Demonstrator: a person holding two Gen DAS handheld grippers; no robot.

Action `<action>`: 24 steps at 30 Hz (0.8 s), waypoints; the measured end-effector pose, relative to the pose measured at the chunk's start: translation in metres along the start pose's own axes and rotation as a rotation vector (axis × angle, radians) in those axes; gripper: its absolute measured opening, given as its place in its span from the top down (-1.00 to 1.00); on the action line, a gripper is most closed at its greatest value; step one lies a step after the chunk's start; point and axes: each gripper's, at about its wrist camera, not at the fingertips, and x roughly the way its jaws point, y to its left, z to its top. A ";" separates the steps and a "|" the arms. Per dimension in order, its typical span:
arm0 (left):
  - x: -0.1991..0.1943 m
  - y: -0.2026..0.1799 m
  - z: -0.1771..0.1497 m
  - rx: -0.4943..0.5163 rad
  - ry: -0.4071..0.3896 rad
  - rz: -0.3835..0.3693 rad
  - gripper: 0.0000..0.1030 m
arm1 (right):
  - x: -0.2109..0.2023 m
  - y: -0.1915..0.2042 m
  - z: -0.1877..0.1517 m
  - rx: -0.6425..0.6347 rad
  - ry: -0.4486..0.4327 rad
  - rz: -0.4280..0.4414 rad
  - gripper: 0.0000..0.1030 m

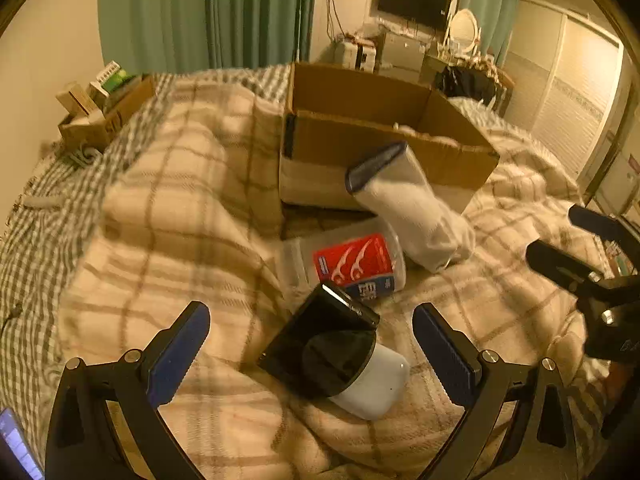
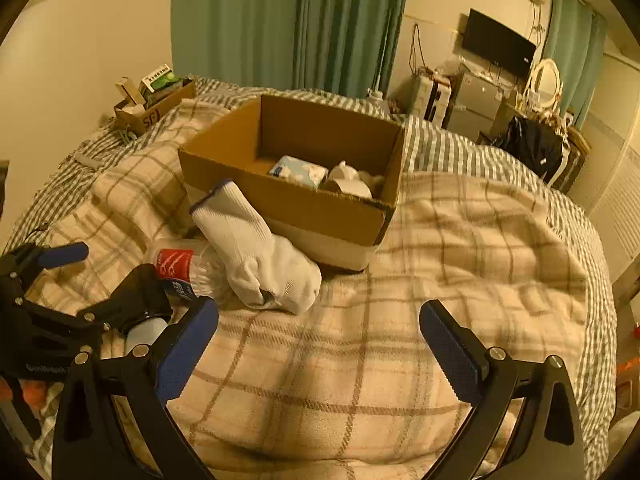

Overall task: Organize objects
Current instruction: 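Grasp the black case with the left gripper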

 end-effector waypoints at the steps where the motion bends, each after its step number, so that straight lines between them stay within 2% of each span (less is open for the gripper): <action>1: 0.005 -0.002 -0.002 0.007 0.016 0.015 -1.00 | 0.002 -0.001 -0.001 0.003 0.005 0.001 -0.96; 5: 0.022 -0.004 -0.003 0.003 0.060 0.008 -0.93 | 0.005 0.001 -0.003 -0.004 0.019 -0.008 -0.96; 7: 0.028 -0.007 -0.005 0.015 0.081 -0.004 -0.72 | 0.005 0.004 -0.004 -0.013 0.023 -0.016 -0.96; 9: 0.031 -0.011 -0.008 0.034 0.098 -0.011 -0.29 | 0.003 0.006 -0.004 -0.020 0.019 -0.022 -0.96; 12: 0.027 -0.012 -0.009 0.040 0.084 -0.009 -0.18 | 0.000 0.008 -0.003 -0.031 0.010 -0.031 -0.96; 19: 0.002 0.000 0.003 -0.021 0.010 -0.019 -0.07 | 0.000 0.011 0.000 -0.049 0.004 -0.022 -0.96; 24: -0.005 0.005 0.027 -0.008 -0.041 0.014 -0.05 | 0.019 0.016 0.012 -0.050 0.046 0.061 -0.96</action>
